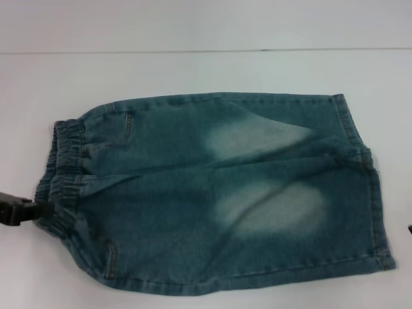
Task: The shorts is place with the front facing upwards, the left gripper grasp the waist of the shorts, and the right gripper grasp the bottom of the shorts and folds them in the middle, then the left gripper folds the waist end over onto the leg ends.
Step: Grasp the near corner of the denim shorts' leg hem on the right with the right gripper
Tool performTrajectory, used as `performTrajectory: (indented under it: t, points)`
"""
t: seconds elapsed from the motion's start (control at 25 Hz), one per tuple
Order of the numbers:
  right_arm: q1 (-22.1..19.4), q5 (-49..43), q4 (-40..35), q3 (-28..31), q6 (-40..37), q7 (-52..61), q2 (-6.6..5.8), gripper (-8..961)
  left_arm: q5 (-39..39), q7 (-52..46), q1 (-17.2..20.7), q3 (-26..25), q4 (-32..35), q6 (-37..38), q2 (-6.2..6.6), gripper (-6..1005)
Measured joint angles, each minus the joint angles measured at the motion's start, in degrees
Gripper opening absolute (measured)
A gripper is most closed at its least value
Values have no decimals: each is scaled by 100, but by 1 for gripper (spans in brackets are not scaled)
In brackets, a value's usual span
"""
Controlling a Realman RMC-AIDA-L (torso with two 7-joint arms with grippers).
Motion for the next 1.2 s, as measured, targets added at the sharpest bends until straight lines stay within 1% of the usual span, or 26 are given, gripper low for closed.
performTrajectory:
  t: [0.12, 0.24, 0.36, 0.56, 0.76, 0.88, 1.2]
  points:
    - [63, -300, 87, -98, -15, -17, 22, 868, -3, -1, -57, -190, 5, 21, -6, 20]
    - [84, -432, 275, -318, 18, -28, 45, 864, -15, 5, -90, -336, 7, 32, -6, 20]
    - [127, -442, 454, -394, 58, -21, 46, 861, -18, 6, -97, -336, 7, 34, -6, 21]
    - [272, -498, 1084, -721, 295, 15, 37, 855, -19, 29, -114, -339, -3, 5, -15, 20]
    - [366, -505, 1498, -905, 555, 41, -6, 850, -19, 33, -114, -342, -14, -1, -14, 21]
    - [409, -507, 1552, -925, 609, 44, -12, 846, -19, 36, -113, -343, -12, -4, -12, 20]
    - [455, -498, 1574, -942, 784, 47, 90, 837, -19, 46, -110, -343, -26, -10, -26, 20]
